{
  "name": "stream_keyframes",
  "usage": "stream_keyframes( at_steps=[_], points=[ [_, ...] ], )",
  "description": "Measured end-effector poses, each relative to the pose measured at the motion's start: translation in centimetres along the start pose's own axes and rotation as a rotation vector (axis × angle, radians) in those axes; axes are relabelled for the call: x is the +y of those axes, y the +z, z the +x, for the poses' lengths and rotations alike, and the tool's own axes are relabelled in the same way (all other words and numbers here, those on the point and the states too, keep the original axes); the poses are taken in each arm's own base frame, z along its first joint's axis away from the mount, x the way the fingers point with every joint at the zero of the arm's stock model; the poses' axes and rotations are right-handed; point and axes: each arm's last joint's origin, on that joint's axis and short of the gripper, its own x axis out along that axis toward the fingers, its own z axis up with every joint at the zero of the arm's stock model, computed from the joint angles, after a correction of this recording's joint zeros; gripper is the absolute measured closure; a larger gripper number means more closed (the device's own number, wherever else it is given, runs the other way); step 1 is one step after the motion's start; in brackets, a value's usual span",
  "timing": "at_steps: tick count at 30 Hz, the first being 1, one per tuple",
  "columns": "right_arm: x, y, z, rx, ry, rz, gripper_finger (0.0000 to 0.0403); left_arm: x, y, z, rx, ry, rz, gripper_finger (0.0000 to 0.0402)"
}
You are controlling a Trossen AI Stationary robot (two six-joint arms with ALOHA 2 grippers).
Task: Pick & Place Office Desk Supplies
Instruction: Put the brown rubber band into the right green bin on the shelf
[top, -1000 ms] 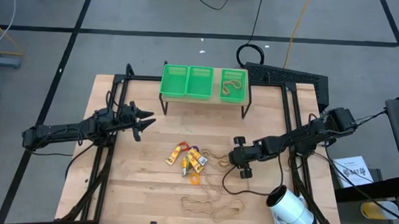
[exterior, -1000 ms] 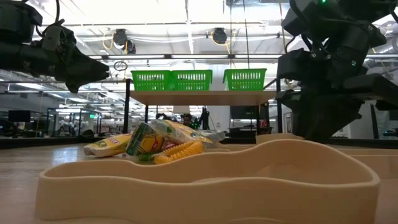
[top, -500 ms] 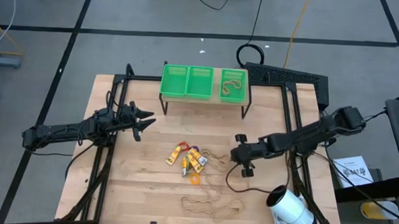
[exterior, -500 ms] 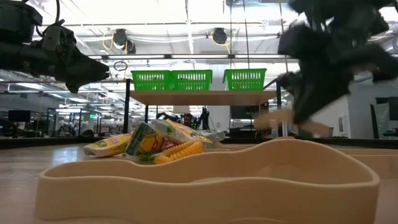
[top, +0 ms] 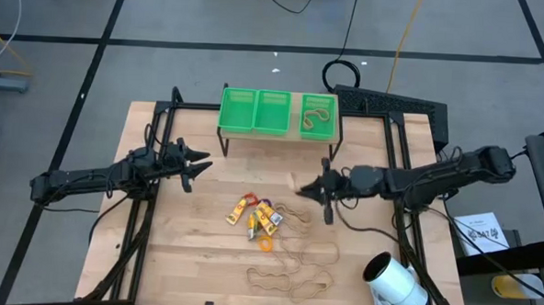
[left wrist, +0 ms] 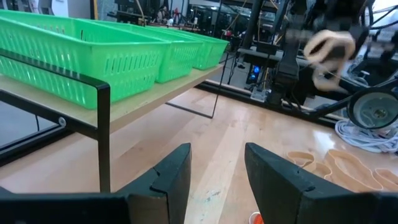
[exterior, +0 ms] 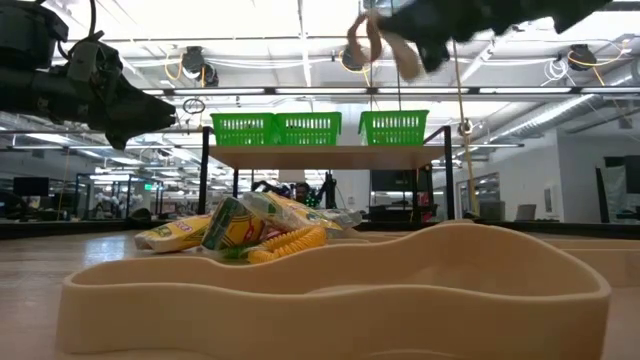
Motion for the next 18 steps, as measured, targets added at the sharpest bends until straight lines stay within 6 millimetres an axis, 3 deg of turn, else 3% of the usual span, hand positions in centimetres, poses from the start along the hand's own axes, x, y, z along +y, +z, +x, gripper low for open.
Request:
stream_keyframes(
  at_steps=[3, 8, 13, 18],
  points=[
    [-1.0, 1.7, -0.1, -0.168, -0.082, -0.087, 0.0396, 0.0, 0.0, 0.0, 0.000, 0.000, 0.000, 0.0243],
    [-4.1, 3.6, -0.8, -0.349, -0.420, -0.097, 0.0397, 0.0, 0.0, 0.0, -0.001, 0.000, 0.000, 0.0243],
    [-8.0, 5.0, -1.1, -0.307, -0.670, -0.055, 0.0400, 0.0, 0.0, 0.0, -0.001, 0.000, 0.000, 0.0243],
    [-11.0, 5.8, -0.4, -0.093, -0.774, -0.019, 0.0400, 0.0, 0.0, 0.0, 0.000, 0.000, 0.000, 0.0243]
  ],
)
